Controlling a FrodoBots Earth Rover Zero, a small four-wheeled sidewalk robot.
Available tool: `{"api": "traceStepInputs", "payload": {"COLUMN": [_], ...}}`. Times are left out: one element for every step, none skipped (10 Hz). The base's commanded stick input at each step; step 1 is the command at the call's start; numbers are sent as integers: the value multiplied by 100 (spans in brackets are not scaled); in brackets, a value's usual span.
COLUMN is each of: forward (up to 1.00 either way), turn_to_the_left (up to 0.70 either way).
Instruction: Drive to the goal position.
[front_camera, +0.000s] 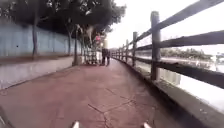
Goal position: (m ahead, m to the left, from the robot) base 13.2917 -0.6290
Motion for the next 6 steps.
{"api": "traceStepInputs", "payload": {"forward": [70,70,70,70,70,70], "turn_to_the_left": [0,0,0,0,0,0]}}
